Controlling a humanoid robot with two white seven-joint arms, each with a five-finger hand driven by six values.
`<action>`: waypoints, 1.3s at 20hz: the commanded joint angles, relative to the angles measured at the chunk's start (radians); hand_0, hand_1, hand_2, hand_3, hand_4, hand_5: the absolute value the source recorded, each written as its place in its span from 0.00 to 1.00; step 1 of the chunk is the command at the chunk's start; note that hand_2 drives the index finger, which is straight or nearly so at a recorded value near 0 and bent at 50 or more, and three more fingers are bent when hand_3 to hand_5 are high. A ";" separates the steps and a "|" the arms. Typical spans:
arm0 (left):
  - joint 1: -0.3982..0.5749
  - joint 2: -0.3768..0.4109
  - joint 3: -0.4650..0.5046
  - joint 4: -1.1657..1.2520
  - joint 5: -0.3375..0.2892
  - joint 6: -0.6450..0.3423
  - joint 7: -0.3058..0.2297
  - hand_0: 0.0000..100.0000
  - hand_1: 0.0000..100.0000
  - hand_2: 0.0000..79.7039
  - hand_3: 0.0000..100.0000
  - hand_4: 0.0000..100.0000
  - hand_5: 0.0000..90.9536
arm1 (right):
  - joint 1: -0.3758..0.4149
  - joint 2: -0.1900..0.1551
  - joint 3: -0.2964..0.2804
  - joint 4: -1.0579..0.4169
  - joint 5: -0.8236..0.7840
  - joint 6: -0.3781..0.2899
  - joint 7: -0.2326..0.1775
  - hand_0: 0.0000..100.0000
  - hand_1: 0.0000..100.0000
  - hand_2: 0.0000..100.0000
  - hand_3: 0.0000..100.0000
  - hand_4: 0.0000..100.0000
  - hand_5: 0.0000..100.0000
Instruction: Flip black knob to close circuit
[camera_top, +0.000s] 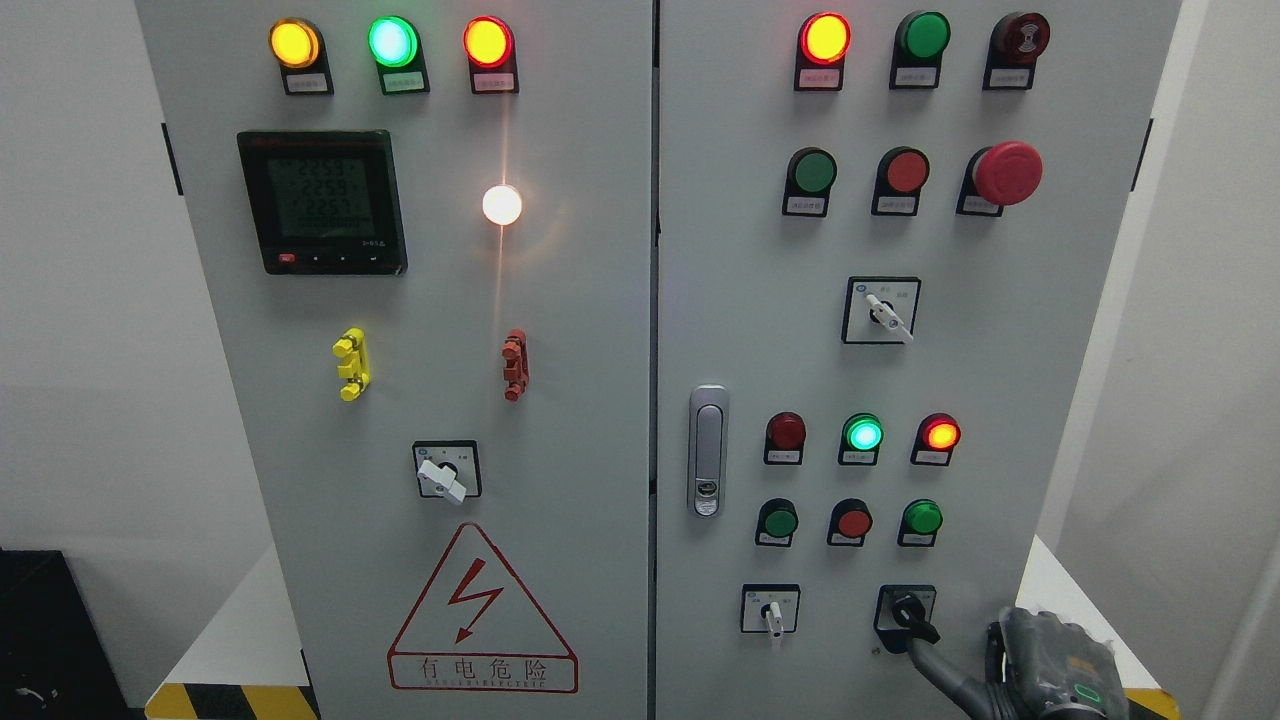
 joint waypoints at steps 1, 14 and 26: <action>0.000 0.000 0.000 0.000 0.000 0.000 0.001 0.12 0.56 0.00 0.00 0.00 0.00 | 0.019 0.018 0.040 -0.010 -0.010 0.000 -0.004 0.00 0.05 0.89 1.00 0.94 0.95; 0.000 0.000 0.000 0.000 0.000 0.000 0.001 0.12 0.56 0.00 0.00 0.00 0.00 | 0.085 0.018 0.097 -0.042 -0.120 0.000 -0.062 0.00 0.06 0.88 1.00 0.94 0.94; 0.000 0.000 0.000 0.000 0.000 0.000 0.001 0.12 0.56 0.00 0.00 0.00 0.00 | 0.236 0.017 0.178 -0.165 -0.546 -0.013 -0.246 0.00 0.10 0.72 0.96 0.83 0.76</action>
